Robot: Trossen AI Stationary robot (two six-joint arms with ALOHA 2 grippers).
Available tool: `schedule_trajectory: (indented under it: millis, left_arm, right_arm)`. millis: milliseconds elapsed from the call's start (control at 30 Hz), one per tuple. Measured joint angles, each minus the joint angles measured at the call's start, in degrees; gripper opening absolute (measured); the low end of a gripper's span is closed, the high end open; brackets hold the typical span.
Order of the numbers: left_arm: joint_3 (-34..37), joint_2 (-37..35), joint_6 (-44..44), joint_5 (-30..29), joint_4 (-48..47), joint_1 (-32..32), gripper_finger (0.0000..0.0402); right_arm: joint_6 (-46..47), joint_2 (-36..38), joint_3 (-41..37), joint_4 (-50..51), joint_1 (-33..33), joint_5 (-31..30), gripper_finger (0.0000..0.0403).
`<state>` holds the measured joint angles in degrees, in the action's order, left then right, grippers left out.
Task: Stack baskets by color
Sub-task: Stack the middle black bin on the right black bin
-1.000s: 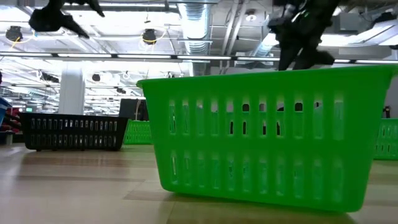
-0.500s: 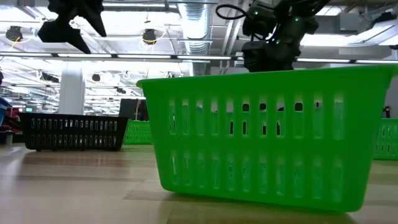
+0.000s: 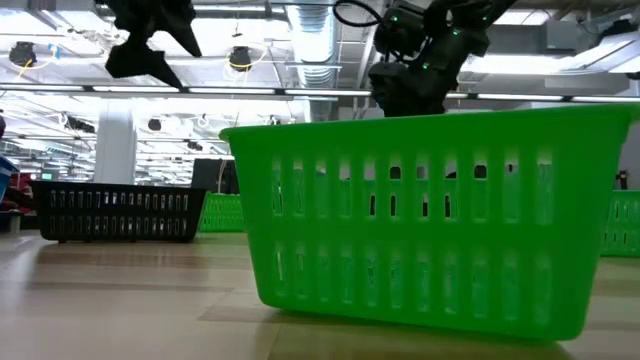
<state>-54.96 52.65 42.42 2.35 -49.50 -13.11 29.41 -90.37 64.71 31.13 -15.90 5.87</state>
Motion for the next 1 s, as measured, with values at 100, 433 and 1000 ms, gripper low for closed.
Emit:
schedule_trajectory:
  millis: [100,433,1000]
  left_arm:
    - [0.0,1.2,-0.1,0.0,0.8,-1.3,0.027]
    - [0.0,2.8,-3.2,1.2,1.0,-4.2,0.027]
    - [0.0,3.2,0.0,2.0,4.0,-1.9,0.027]
  right_arm:
    - [-2.1,0.0,2.6,2.0,-1.9,-0.1,0.0175]
    - [-3.5,0.0,4.8,4.8,-5.7,-0.1,0.0175]
    - [-4.2,-3.5,4.7,9.9,1.4,-4.2,0.0175]
